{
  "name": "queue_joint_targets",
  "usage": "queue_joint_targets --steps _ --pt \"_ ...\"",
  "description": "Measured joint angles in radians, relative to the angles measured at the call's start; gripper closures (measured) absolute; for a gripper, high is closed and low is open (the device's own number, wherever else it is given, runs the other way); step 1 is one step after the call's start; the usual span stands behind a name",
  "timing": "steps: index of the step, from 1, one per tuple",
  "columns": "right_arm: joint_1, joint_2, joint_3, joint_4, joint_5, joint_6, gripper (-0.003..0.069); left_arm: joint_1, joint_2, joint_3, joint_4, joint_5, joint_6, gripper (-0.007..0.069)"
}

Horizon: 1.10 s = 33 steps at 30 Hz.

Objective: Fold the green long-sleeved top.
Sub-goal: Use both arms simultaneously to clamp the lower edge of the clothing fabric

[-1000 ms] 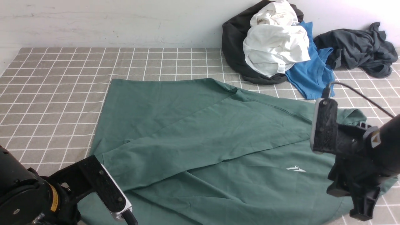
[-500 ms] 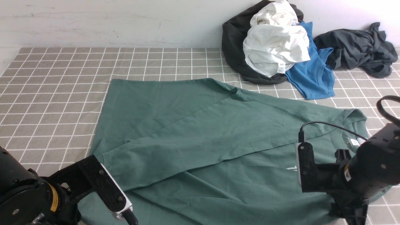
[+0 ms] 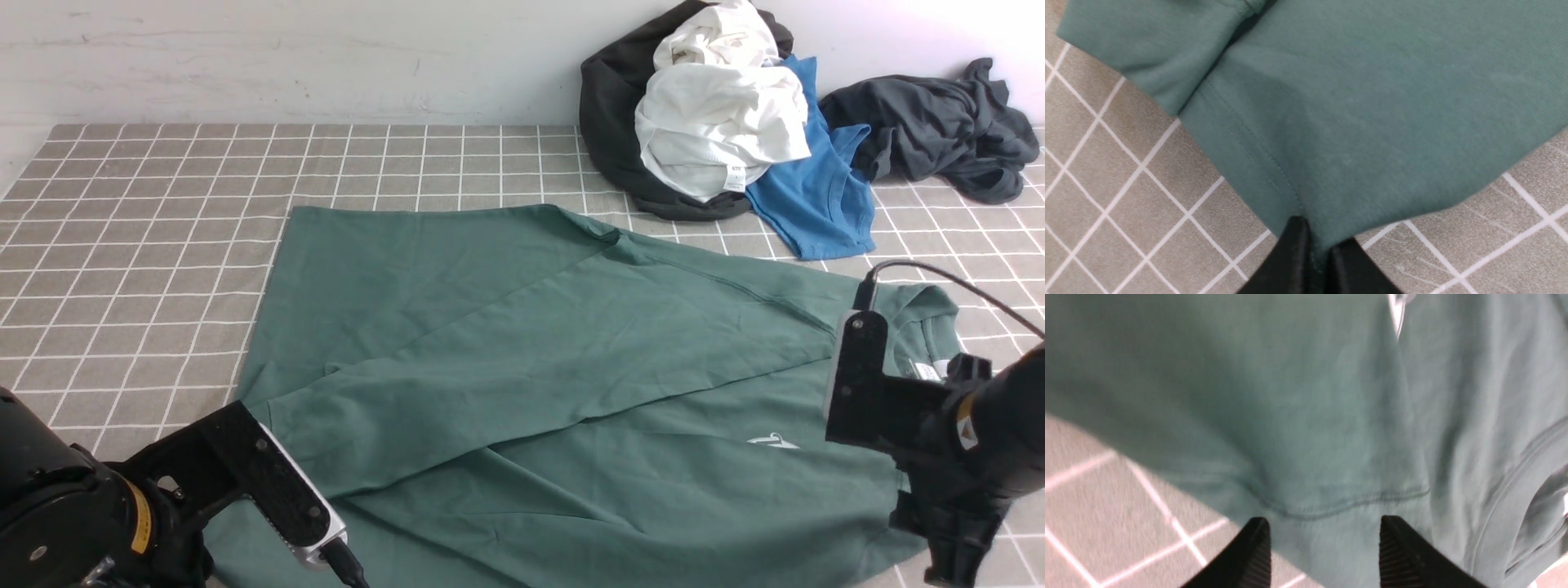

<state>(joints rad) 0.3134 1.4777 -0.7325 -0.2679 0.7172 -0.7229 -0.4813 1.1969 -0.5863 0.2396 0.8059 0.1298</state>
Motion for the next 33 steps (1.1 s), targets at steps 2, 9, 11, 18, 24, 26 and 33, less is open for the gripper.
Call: queue_joint_targets --steps 2,9,11,18,24,26,33 --pt "-0.01 0.013 0.025 0.0 -0.003 -0.046 0.0281 0.0 0.0 0.0 -0.006 0.0 0.0 0.0615" --pt "-0.013 0.053 0.107 -0.001 -0.13 -0.166 0.0278 0.0 0.0 0.0 -0.019 -0.002 0.0 0.0615" --pt "-0.013 0.053 0.109 0.004 -0.18 -0.167 0.0288 0.0 0.0 0.0 -0.02 -0.005 0.0 0.0615" --pt "-0.013 0.053 0.109 0.007 -0.234 -0.17 0.0448 0.0 0.0 0.0 -0.02 -0.012 -0.001 0.0615" --pt "-0.013 0.043 0.11 0.007 -0.191 -0.17 0.0615 0.0 0.0 -0.008 -0.025 0.006 -0.016 0.0615" --pt "-0.013 0.015 0.11 0.01 -0.17 -0.17 0.0651 0.0 0.0 -0.01 -0.027 0.007 -0.018 0.0615" --pt "-0.013 -0.075 0.11 0.106 -0.147 -0.173 0.0588 0.0 0.0 -0.01 -0.028 0.008 -0.022 0.0615"
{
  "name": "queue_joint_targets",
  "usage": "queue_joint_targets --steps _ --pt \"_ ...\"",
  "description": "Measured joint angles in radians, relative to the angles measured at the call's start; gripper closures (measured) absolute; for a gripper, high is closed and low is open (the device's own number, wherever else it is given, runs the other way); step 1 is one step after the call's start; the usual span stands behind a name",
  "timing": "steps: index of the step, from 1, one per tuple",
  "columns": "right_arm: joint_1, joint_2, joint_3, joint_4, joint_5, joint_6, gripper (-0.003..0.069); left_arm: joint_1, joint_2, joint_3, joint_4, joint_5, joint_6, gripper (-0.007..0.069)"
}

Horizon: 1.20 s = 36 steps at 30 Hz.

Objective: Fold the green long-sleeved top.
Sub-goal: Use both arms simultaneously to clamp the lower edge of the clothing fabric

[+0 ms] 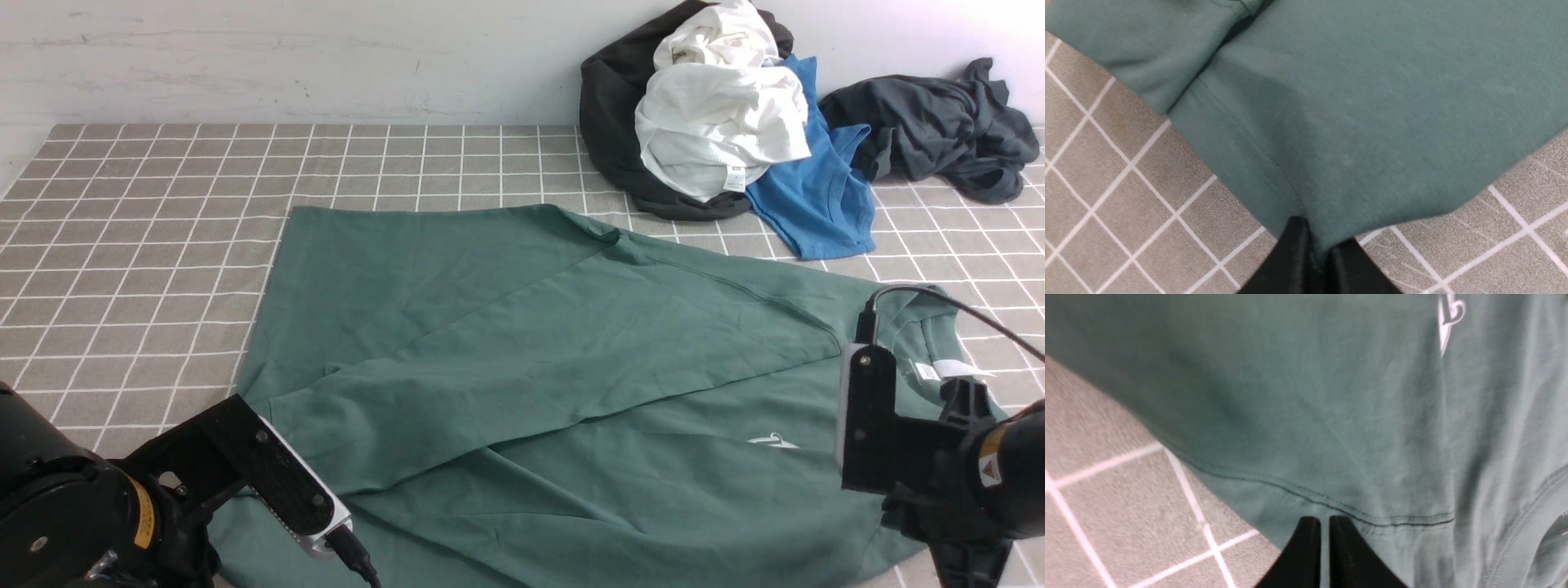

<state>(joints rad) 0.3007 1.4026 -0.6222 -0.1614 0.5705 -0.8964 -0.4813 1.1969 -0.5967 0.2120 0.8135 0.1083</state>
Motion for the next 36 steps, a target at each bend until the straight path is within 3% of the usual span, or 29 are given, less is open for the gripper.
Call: queue_joint_targets --steps 1,5,8,14,20,22,23,26,27,28,29,31,36 --pt "0.0 0.003 0.0 -0.001 0.002 -0.001 0.0575 0.0 0.0 0.0 0.0 0.0 -0.001 0.0615" --pt "0.0 0.056 0.0 -0.006 0.007 -0.033 0.0371 0.0 0.0 0.0 0.0 0.0 -0.001 0.0615" --pt "0.0 0.086 0.0 -0.008 0.005 -0.071 0.0295 0.0 0.0 0.0 -0.001 0.0 -0.001 0.0615" --pt "0.0 0.131 0.0 0.053 -0.025 -0.193 0.026 0.0 0.0 0.0 -0.008 0.0 -0.001 0.0615" --pt "0.0 0.146 -0.001 0.116 -0.028 -0.243 0.0346 0.0 0.0 0.0 -0.027 0.0 -0.001 0.0615" --pt "0.0 0.146 -0.001 0.13 -0.023 -0.236 0.0423 0.0 -0.001 0.0 -0.028 0.0 -0.01 0.0615" --pt "0.0 0.145 -0.001 0.152 -0.029 -0.228 0.0508 0.0 -0.005 0.0 -0.028 0.0 -0.029 0.0615" --pt "0.0 0.113 0.0 0.193 -0.039 -0.194 0.0629 0.0 -0.041 -0.007 -0.015 0.0 -0.134 0.0615" --pt "0.0 0.109 0.0 0.193 -0.039 -0.19 0.0634 0.0 -0.041 -0.008 -0.014 0.0 -0.134 0.0615" --pt "0.0 0.064 0.0 0.204 -0.039 -0.149 0.0654 0.0 -0.079 -0.019 0.014 -0.005 -0.236 0.0615" --pt "0.0 0.059 -0.001 0.204 -0.039 -0.143 0.0655 0.0 -0.079 -0.02 0.018 -0.004 -0.247 0.0615" --pt "-0.005 0.002 -0.023 0.206 -0.013 -0.038 0.0657 0.0 -0.126 -0.04 0.078 -0.02 -0.374 0.0615" --pt "-0.018 0.008 -0.153 0.195 0.028 0.16 0.0657 0.014 -0.096 -0.18 0.206 -0.048 -0.546 0.0615"
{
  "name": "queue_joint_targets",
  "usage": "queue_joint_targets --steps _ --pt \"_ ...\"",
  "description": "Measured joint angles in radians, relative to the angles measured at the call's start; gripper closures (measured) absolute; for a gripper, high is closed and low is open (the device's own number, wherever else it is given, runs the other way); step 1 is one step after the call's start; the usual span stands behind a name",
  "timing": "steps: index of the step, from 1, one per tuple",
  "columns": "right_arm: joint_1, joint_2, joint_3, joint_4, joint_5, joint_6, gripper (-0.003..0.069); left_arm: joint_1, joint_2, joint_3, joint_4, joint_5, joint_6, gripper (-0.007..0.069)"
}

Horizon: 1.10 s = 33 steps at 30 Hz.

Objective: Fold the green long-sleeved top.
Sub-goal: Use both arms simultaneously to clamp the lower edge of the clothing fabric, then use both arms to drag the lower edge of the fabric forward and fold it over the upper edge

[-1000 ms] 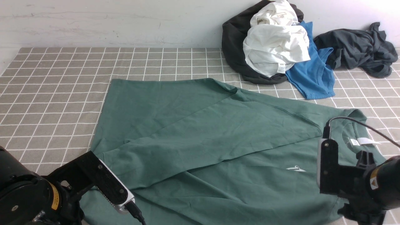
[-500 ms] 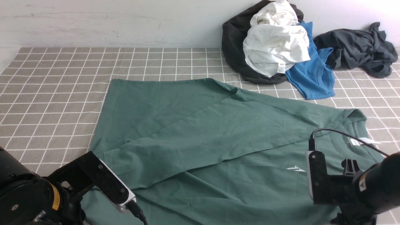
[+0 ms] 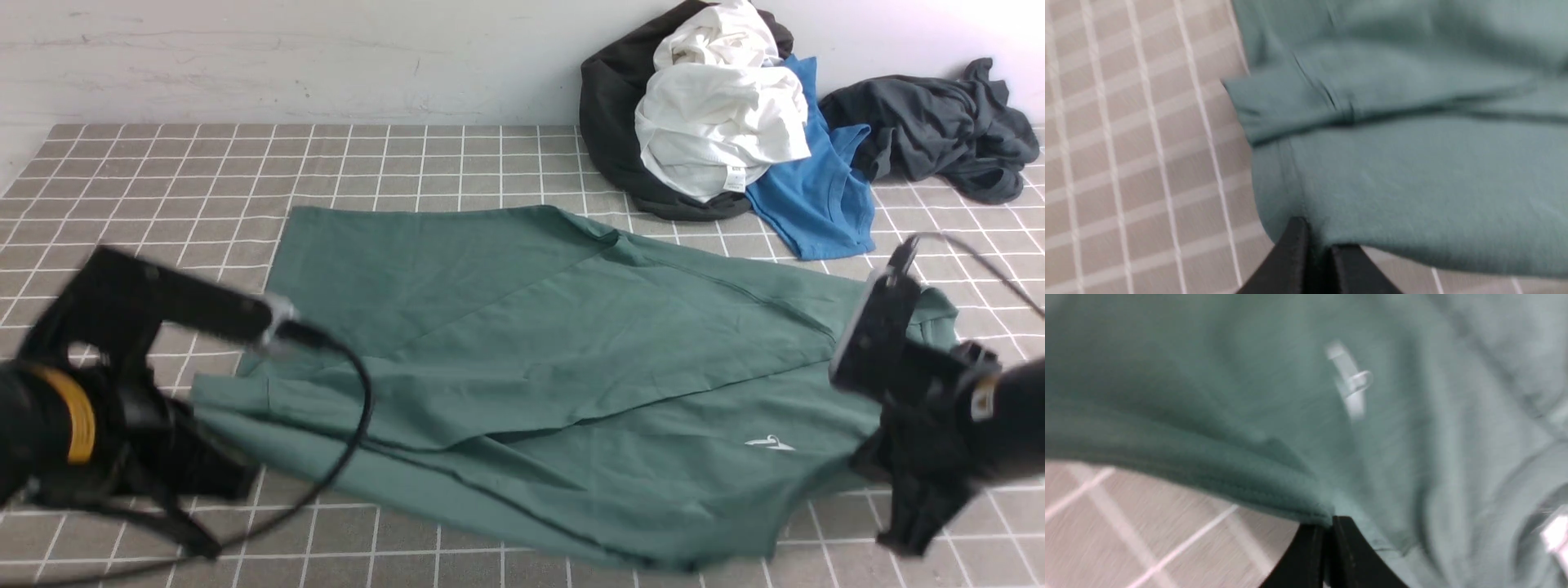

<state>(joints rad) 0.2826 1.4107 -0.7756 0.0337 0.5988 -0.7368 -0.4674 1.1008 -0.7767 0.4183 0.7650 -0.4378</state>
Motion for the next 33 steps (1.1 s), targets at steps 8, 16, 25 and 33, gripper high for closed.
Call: queue_joint_targets --steps 8,16,25,33 --pt "-0.025 0.242 -0.38 -0.028 -0.03 0.114 0.0657 0.196 0.35 -0.355 0.071 -0.1 -0.019 0.0612" --pt "-0.069 0.603 -0.794 -0.034 0.029 0.154 0.0657 0.315 0.828 -0.822 0.083 -0.139 0.01 0.0612" --pt "-0.068 0.84 -0.992 -0.109 0.051 0.283 0.0652 0.34 1.336 -1.382 0.075 -0.018 0.069 0.0602" --pt "-0.068 0.854 -1.083 -0.241 0.106 0.513 0.0487 0.403 1.441 -1.626 -0.137 0.135 0.258 0.0328"
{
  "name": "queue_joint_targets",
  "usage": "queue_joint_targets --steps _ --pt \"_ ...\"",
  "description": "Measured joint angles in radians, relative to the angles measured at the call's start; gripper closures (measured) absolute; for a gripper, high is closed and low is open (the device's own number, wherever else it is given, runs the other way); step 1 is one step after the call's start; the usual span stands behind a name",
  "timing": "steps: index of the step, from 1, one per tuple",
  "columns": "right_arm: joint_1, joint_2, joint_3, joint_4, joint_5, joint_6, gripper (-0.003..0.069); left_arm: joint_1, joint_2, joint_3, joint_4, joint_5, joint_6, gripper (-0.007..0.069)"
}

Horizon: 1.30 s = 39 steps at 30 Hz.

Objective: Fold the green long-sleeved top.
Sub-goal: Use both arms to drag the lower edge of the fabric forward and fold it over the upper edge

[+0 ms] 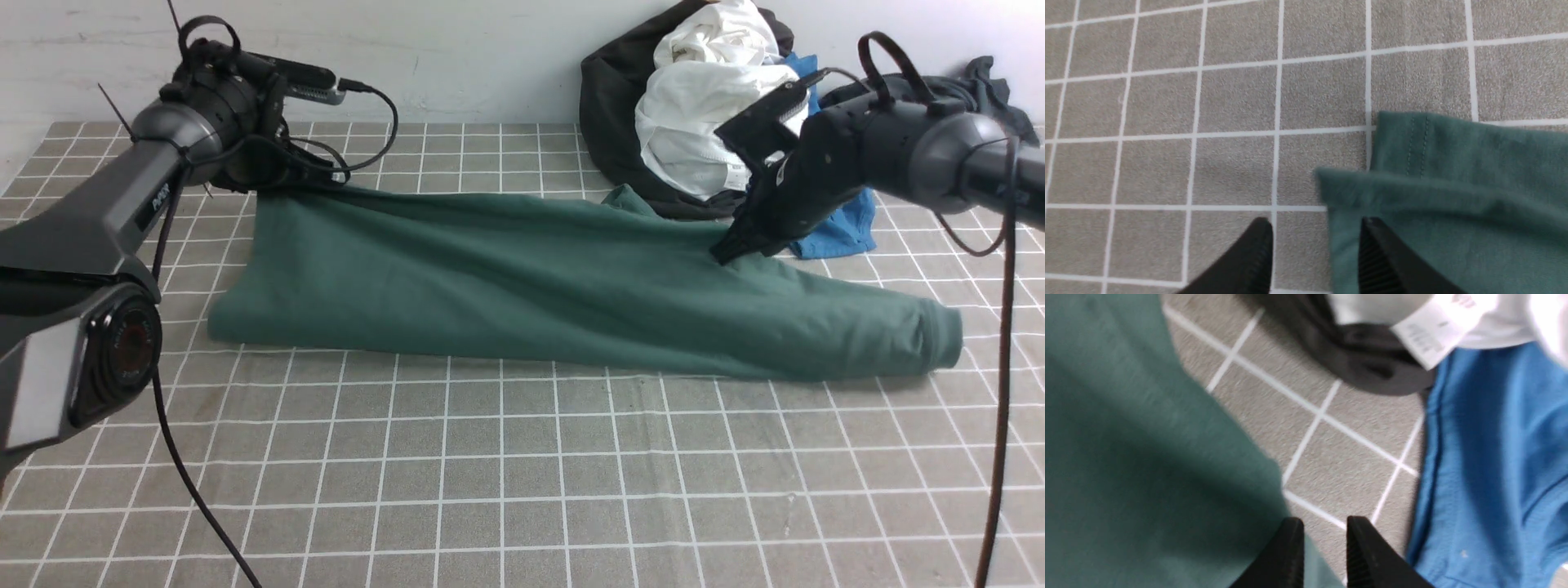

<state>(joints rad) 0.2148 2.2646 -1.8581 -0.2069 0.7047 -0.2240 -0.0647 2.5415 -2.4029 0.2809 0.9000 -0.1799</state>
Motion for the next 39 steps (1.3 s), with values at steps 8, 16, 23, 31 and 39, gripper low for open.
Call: queue_joint_targets --steps 8,16,23,31,39 --pt "0.0 -0.081 -0.113 -0.023 0.282 0.127 0.0435 0.024 -0.09 -0.04 -0.158 0.301 0.208 0.0167" --pt "-0.1 -0.09 0.106 0.207 0.41 -0.002 0.061 0.018 -0.148 0.066 -0.39 0.333 0.331 0.0284" --pt "-0.273 -0.096 0.22 0.138 0.257 0.049 0.0671 -0.007 -0.355 0.334 -0.436 0.333 0.389 0.0403" --pt "-0.323 -0.301 0.228 0.217 0.248 0.111 0.0672 -0.009 -0.714 0.71 -0.441 0.33 0.433 0.042" --pt "-0.323 -0.24 0.226 0.326 0.373 0.064 0.0461 -0.011 -1.086 1.079 -0.49 0.228 0.433 0.042"
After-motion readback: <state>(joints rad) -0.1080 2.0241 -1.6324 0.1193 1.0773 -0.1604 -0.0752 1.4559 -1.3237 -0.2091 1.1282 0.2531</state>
